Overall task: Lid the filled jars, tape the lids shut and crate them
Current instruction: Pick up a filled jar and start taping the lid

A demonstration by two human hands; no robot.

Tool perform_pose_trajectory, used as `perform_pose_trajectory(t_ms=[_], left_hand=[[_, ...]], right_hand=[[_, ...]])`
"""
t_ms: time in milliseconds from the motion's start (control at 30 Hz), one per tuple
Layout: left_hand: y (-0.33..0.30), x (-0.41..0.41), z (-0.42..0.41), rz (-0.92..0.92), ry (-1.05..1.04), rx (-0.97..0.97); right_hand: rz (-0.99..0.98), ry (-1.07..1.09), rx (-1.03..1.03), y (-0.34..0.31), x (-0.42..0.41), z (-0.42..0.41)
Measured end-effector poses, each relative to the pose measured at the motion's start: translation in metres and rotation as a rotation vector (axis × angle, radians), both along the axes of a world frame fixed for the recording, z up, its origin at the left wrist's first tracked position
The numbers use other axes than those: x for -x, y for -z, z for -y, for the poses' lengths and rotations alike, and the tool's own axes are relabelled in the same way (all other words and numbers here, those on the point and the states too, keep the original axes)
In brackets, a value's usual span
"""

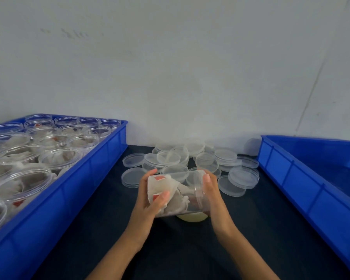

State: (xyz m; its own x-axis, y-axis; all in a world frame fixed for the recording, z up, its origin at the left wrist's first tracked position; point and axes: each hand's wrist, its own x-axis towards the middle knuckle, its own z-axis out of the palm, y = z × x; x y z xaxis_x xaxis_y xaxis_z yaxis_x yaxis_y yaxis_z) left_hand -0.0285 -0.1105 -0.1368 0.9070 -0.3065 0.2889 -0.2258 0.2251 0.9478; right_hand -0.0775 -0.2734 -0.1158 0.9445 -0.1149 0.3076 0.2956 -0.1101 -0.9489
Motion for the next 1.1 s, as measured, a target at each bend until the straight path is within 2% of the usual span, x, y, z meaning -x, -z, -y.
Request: perform_pose_trajectory(t_ms=[133, 167, 233, 300, 367, 433, 500, 567, 700, 800, 1000, 1100], left_hand=[[0.002, -0.001, -0.001, -0.242, 0.160, 0.100], [0.002, -0.001, -0.001, -0.247, 0.164, 0.098], [0.002, 0.001, -0.001, -0.113, 0.066, 0.034], [-0.001, 0.003, -0.002, 0.112, -0.014, -0.093], [-0.001, 0.003, -0.001, 0.202, -0.012, -0.111], [-0.001, 0.002, 0.000, 0.112, 0.015, -0.010], [-0.001, -0.001, 0.000, -0.062, 0.081, 0.103], [0.002, -0.003, -0.002, -0.150, 0.110, 0.141], [-0.003, 0.002, -0.005, 0.098, -0.065, 0.007], [-0.005, 0.005, -0.002, 0.260, -0.097, -0.046], [-0.002, -0.004, -0.011, 0.291, 0.011, -0.198], [0.004, -0.012, -0.013, 0.244, -0.088, -0.337]], right_hand=[[0.149, -0.077, 0.182, 0.002, 0.005, 0.003], [0.186, -0.055, 0.207, 0.004, 0.003, 0.002], [0.123, -0.019, 0.132, 0.004, 0.000, 0.001], [-0.083, -0.087, -0.061, 0.003, 0.000, 0.000], [-0.151, -0.138, -0.136, 0.000, 0.002, 0.005], [-0.061, -0.101, -0.045, -0.005, 0.003, 0.005], [0.036, -0.060, 0.074, -0.010, 0.000, 0.003], [0.104, -0.081, 0.125, -0.011, 0.000, -0.001], [0.086, -0.097, -0.106, -0.011, 0.003, 0.000], [0.099, -0.063, -0.157, -0.018, 0.000, 0.002], [0.115, -0.060, -0.134, -0.015, 0.003, 0.009], [0.157, -0.013, -0.115, -0.010, 0.001, 0.011]])
